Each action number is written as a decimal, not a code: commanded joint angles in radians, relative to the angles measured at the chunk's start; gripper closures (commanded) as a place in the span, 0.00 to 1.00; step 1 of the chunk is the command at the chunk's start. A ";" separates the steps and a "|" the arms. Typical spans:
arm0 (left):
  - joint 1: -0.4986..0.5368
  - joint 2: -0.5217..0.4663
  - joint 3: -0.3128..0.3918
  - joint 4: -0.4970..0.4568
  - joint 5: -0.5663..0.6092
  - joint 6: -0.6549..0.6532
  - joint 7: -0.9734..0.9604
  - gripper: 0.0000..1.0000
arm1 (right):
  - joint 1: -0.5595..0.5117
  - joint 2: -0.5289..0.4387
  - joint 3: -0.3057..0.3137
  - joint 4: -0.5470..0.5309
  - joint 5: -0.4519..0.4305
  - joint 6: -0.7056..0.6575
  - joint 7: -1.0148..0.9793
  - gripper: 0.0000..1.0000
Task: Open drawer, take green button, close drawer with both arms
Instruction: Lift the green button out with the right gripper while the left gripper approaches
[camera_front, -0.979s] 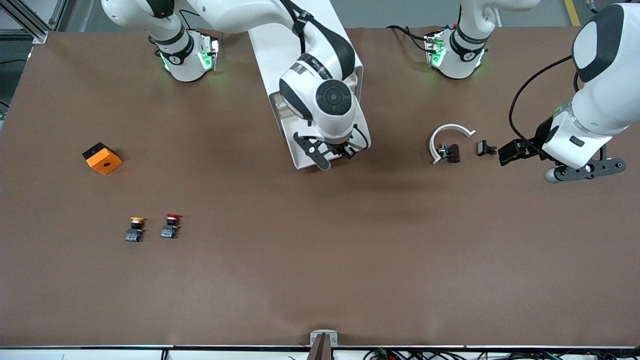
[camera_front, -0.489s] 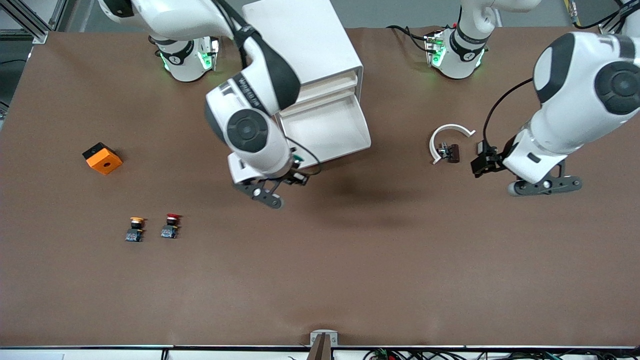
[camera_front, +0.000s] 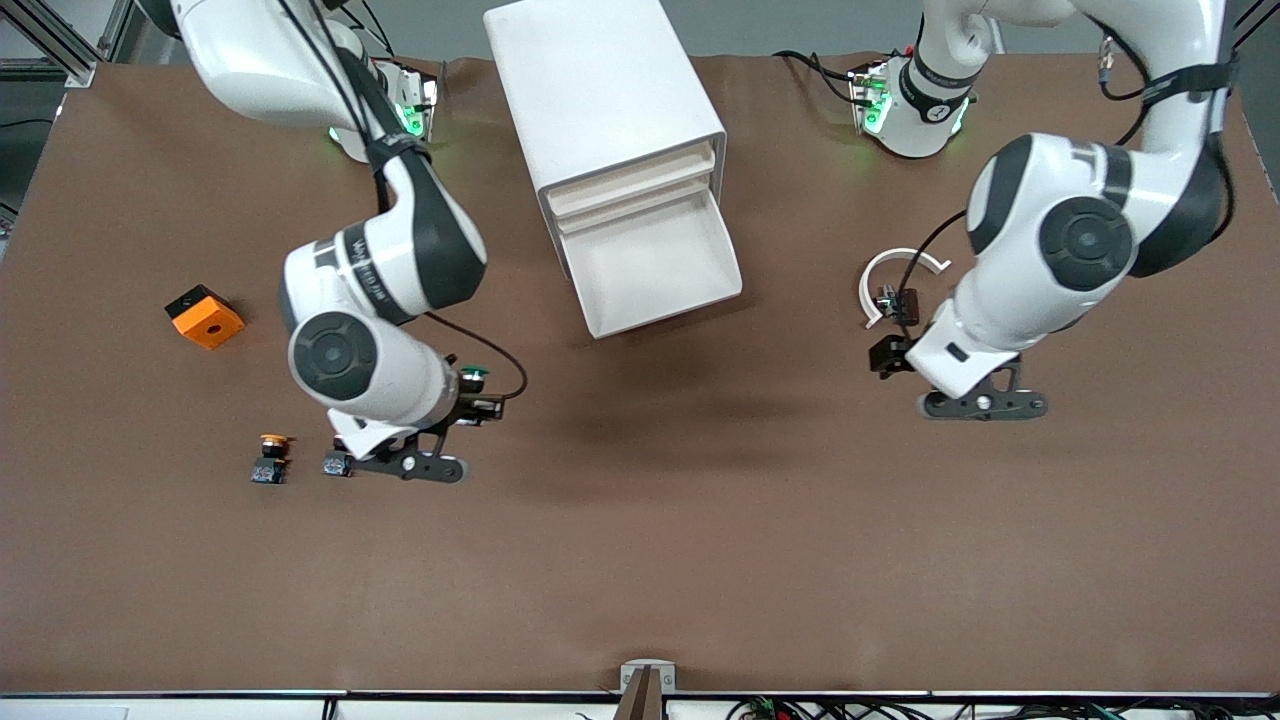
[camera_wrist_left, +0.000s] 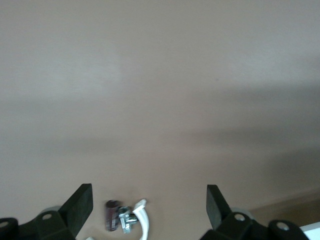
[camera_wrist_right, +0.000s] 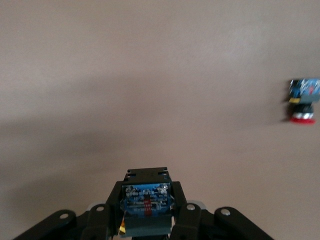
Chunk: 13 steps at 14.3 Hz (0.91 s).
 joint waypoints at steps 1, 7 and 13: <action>-0.067 0.053 -0.002 -0.007 0.017 0.063 -0.091 0.00 | -0.052 -0.021 0.018 -0.067 -0.024 0.069 -0.121 1.00; -0.233 0.194 -0.007 -0.009 0.017 0.213 -0.352 0.00 | -0.119 -0.049 0.018 -0.247 -0.064 0.247 -0.212 1.00; -0.312 0.299 -0.042 -0.006 -0.062 0.291 -0.532 0.00 | -0.139 -0.054 0.015 -0.467 -0.072 0.528 -0.181 1.00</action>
